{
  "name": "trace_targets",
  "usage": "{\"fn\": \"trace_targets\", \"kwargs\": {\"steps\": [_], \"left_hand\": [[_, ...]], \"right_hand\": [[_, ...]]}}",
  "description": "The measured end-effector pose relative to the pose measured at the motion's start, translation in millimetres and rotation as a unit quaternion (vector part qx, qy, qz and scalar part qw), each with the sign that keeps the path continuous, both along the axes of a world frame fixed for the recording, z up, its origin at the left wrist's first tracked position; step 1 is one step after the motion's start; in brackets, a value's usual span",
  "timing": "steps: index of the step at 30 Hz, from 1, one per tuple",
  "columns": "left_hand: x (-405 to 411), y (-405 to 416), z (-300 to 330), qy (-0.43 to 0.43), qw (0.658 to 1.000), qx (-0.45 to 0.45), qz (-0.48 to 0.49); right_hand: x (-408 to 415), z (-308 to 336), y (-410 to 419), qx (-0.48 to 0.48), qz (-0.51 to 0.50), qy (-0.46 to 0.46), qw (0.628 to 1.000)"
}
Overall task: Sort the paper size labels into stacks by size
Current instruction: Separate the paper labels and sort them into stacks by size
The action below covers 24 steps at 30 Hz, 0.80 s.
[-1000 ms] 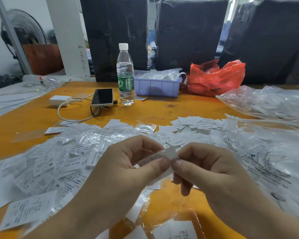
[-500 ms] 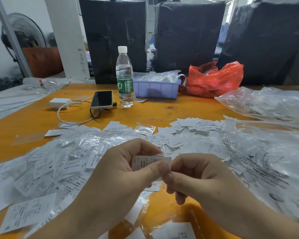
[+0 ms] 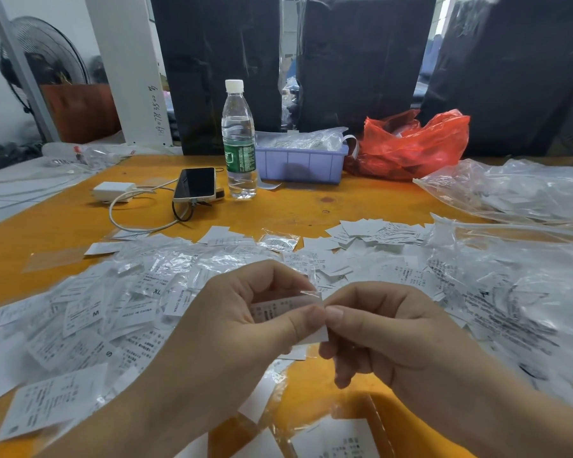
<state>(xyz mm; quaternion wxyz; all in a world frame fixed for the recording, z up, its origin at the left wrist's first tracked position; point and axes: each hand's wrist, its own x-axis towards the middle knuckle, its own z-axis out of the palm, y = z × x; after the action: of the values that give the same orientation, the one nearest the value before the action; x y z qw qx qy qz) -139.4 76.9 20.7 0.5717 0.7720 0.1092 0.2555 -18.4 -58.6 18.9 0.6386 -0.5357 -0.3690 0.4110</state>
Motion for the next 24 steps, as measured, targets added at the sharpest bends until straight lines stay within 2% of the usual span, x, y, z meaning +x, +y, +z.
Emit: {"fn": "trace_targets", "kwargs": {"steps": [5, 9, 14, 16, 19, 24], "left_hand": [[0, 0, 0, 0.014, 0.999, -0.014, -0.025], [-2, 4, 1, 0.034, 0.996, -0.061, -0.060], [-2, 7, 1, 0.040, 0.990, -0.099, -0.093], [-2, 8, 1, 0.036, 0.989, -0.108, -0.094], [-1, 9, 1, 0.041, 0.995, -0.079, -0.046], [-3, 23, 5, 0.061, 0.992, 0.038, 0.101]], "right_hand": [[2, 1, 0, -0.003, -0.012, -0.008, 1.000], [0, 2, -1, -0.018, -0.010, -0.035, 0.999], [-1, 1, -5, -0.004, -0.051, -0.188, 0.981], [-1, 0, -5, -0.005, -0.067, -0.223, 0.972], [-1, -2, -6, -0.029, -0.070, -0.237, 0.969], [-2, -4, -6, -0.049, -0.067, -0.259, 0.962]]}}
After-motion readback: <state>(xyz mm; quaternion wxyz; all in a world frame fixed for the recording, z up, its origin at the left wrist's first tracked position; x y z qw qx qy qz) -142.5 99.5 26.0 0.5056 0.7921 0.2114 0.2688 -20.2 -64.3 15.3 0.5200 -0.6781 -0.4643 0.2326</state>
